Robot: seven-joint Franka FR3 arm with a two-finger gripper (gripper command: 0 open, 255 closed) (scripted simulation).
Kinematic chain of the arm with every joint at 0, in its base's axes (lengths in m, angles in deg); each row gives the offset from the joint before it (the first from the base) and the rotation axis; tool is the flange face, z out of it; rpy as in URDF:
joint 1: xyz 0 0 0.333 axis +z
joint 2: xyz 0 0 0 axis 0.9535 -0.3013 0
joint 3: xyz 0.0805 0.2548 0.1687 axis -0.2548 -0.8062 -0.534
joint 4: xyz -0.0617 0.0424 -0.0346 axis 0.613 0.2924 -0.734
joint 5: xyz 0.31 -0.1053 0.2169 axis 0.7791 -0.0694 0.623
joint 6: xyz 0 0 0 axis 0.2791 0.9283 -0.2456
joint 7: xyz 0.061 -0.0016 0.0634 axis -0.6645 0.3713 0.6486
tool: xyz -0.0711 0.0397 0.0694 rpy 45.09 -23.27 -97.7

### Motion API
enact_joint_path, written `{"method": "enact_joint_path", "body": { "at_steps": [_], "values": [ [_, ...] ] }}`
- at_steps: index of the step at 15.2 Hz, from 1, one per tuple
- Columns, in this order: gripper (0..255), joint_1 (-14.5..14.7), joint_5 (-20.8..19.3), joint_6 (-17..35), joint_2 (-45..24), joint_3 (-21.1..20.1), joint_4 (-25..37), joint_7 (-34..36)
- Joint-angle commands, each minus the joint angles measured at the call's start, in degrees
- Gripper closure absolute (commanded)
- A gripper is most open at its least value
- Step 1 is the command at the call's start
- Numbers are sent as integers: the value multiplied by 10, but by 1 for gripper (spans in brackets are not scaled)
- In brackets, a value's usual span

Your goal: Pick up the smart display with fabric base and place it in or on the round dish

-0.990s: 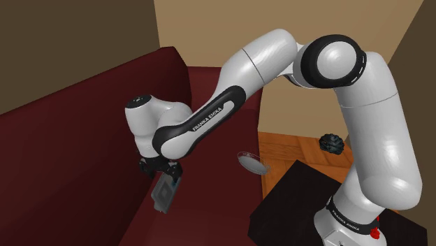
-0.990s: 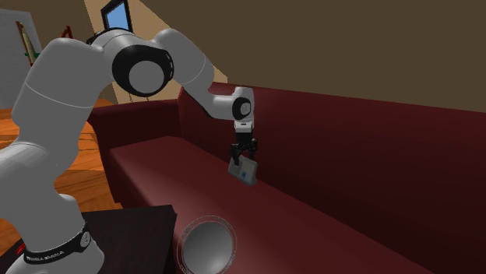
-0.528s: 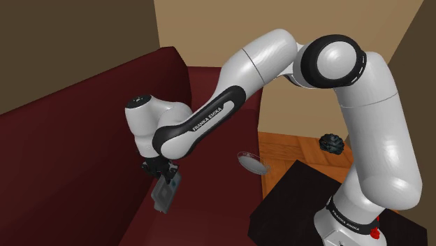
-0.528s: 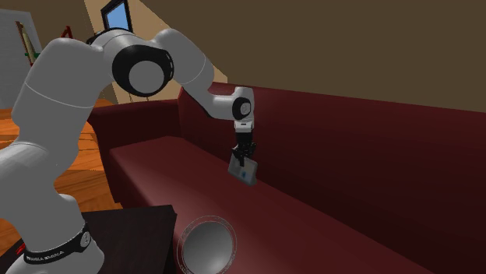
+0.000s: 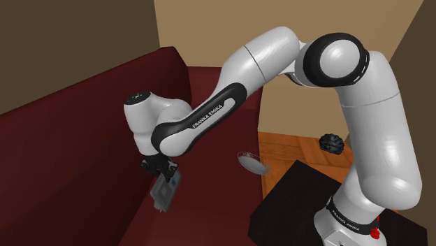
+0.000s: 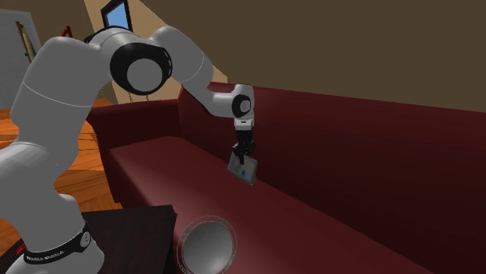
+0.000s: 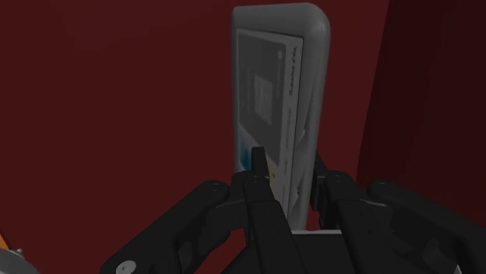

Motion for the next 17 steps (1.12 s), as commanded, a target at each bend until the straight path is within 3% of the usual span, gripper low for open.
{"method": "enact_joint_path", "body": {
  "at_steps": [1,17],
  "values": [
    [255,-3,6,-10,10,-5,2,-4],
    [255,-19,51,-100,69,-32,44,-35]
  ]
}}
